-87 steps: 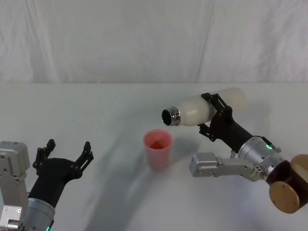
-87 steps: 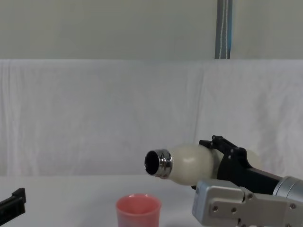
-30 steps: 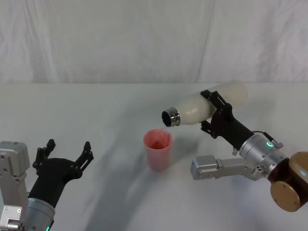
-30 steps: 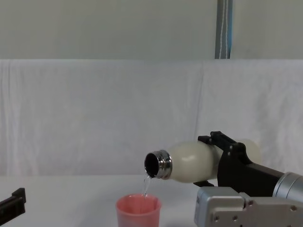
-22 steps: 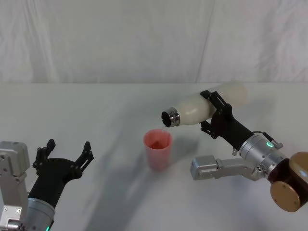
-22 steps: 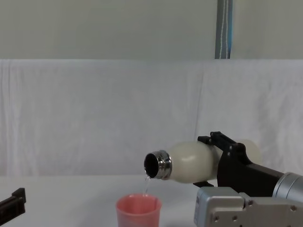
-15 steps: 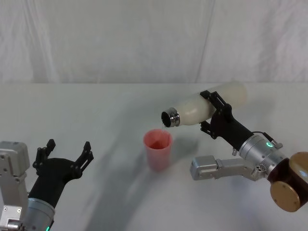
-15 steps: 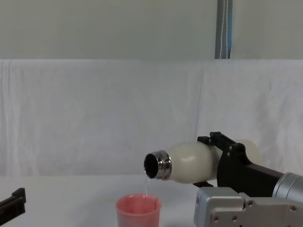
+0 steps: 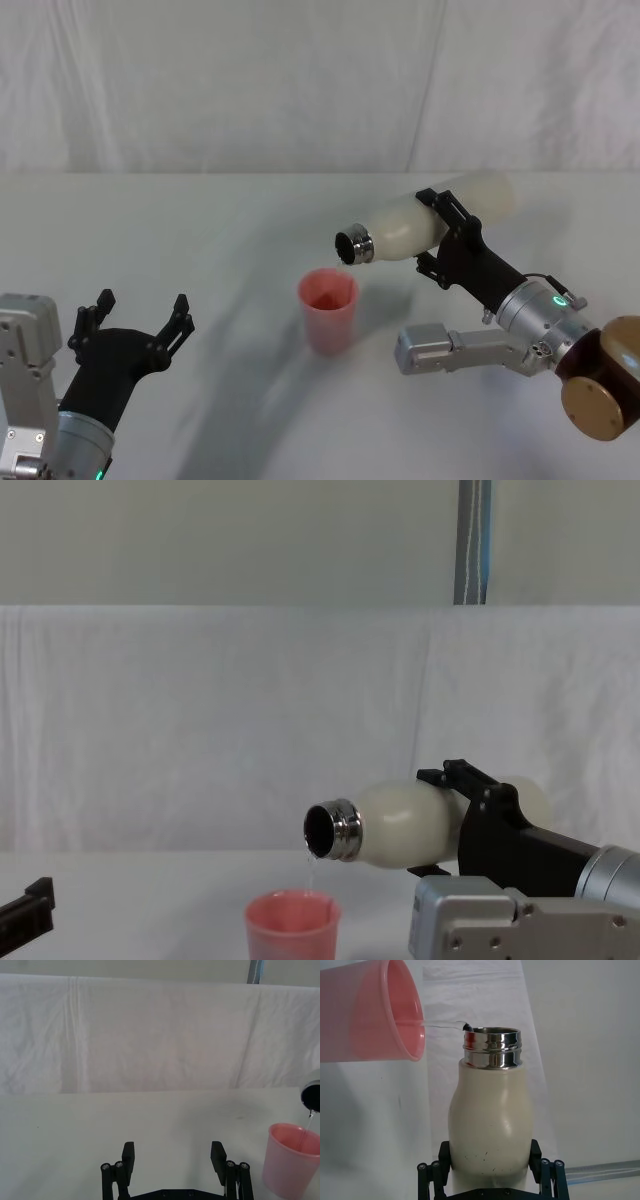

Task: Grasp the thermos with one hand and pour water into the cup lid.

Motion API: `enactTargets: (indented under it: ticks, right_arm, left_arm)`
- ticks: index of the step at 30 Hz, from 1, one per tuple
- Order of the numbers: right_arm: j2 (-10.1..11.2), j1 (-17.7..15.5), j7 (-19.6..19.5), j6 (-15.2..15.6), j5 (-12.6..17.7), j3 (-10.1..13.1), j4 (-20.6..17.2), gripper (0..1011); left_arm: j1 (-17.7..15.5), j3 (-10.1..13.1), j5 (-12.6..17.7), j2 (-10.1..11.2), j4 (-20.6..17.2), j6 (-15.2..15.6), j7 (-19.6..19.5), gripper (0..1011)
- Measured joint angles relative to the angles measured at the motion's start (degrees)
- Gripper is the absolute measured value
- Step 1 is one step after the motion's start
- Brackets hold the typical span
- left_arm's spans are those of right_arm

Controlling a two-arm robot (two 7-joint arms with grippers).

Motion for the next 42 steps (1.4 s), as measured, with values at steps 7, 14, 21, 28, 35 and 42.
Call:
enactTargets:
  ticks: [7,14,21,28,35,42]
  right_arm:
    - [-0.04,0.01,0.08,0.05,0.01,0.00,-0.02,950]
    - [0.12,-0.04,0.12,0.09,-0.04,-0.01,-0.33,950]
    - [0.19,-0.11,0.13,0.17,-0.10,-0.04,-0.40,950]
    - [0.28,-0.26,0.13,0.26,-0.15,-0.04,-0.51,950]
    - [0.43,-0.46,0.29,0.42,-0.20,-0.04,-0.84,950]
    - [0.50,-0.53,0.35,0.43,-0.22,-0.02,-0.95,950]
  left_arm:
    - [0.00,0.00,0.00,0.00,0.00,0.00,0.00,1001]
    - [0.00,0.00,0.00,0.00,0.00,0.00,0.00,1001]
    - [0.00,0.00,0.00,0.00,0.00,0.00,0.00,1001]
    - [0.00,0.00,0.00,0.00,0.00,0.00,0.00,1001]
    - [0.00,0.00,0.00,0.00,0.00,0.00,0.00,1001]
    - [0.00,0.00,0.00,0.00,0.00,0.00,0.00,1001]
